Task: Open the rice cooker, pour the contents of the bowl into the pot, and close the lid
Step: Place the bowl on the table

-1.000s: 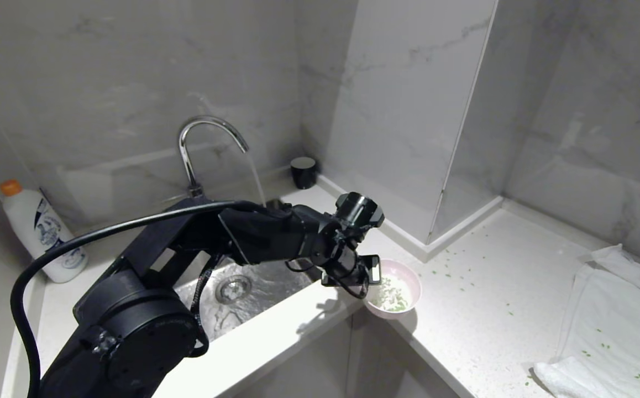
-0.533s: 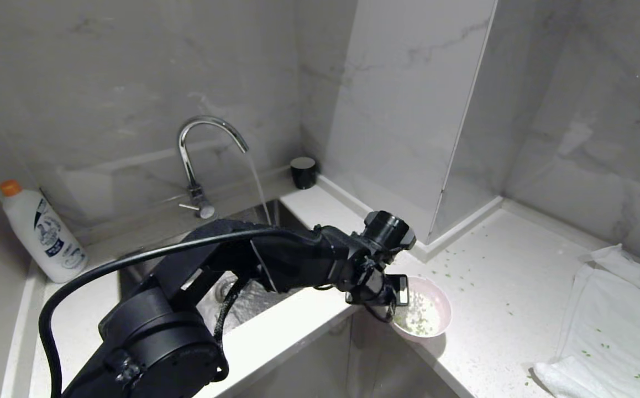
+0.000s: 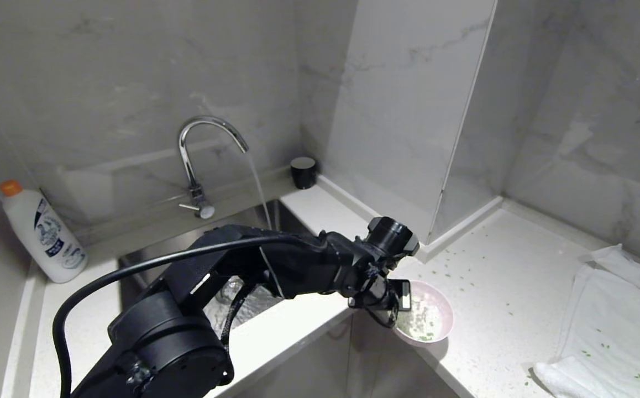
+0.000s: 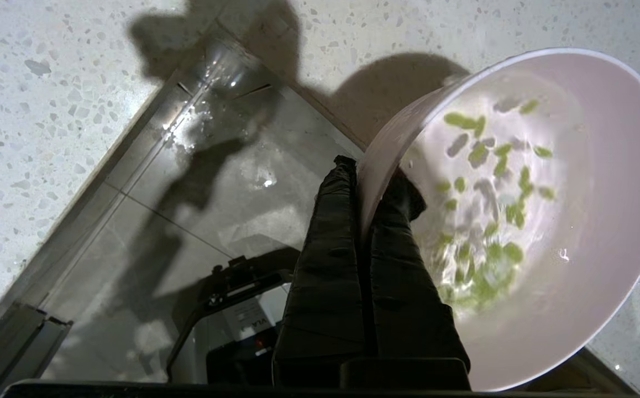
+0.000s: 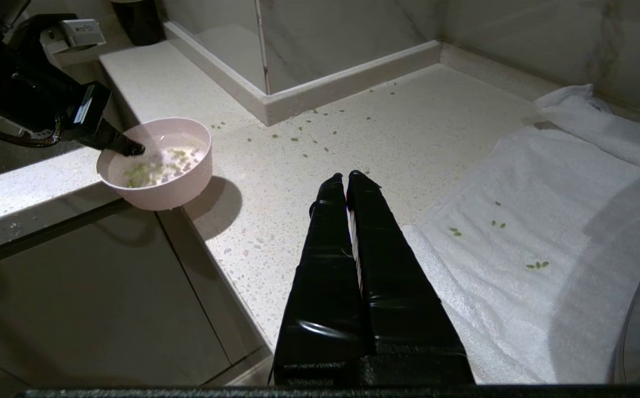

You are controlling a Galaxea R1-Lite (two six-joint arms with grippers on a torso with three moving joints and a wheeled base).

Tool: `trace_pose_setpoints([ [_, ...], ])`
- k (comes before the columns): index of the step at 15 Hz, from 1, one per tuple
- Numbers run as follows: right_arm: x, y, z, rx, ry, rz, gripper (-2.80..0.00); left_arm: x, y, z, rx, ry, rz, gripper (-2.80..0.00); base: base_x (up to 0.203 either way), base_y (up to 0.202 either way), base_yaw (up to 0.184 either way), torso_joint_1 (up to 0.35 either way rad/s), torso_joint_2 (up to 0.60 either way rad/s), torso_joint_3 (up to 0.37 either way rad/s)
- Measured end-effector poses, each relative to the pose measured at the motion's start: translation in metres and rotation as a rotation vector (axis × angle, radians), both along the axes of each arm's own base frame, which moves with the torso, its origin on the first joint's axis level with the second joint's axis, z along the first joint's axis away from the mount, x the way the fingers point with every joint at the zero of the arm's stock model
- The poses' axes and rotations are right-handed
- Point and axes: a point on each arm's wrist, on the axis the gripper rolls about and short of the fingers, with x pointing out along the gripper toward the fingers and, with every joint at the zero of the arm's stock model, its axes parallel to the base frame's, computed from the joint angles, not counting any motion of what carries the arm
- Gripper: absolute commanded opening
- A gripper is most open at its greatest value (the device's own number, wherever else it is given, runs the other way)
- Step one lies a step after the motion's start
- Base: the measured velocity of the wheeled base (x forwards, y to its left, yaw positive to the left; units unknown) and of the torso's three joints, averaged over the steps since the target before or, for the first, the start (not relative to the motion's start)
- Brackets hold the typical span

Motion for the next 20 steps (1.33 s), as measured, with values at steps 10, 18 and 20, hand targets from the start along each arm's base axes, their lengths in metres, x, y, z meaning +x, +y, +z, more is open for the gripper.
trace_pose_setpoints([
  [10,0.000,0.000,0.000,0.000,-0.001,0.001,-2.80,0.056,0.052,-0.007,0.007,-0.002,0.151,-2.80,0.000,0.000,0.000,0.000,0.00,0.000],
  [18,0.000,0.000,0.000,0.000,-0.001,0.000,-2.80,0.087,0.082,-0.028,0.021,0.000,0.239,-2.80,0.000,0.000,0.000,0.000,0.00,0.000],
  [20,0.000,0.000,0.000,0.000,-0.001,0.000,-2.80,0.091,0.086,-0.029,0.021,-0.001,0.250,-2.80,0.000,0.000,0.000,0.000,0.00,0.000],
])
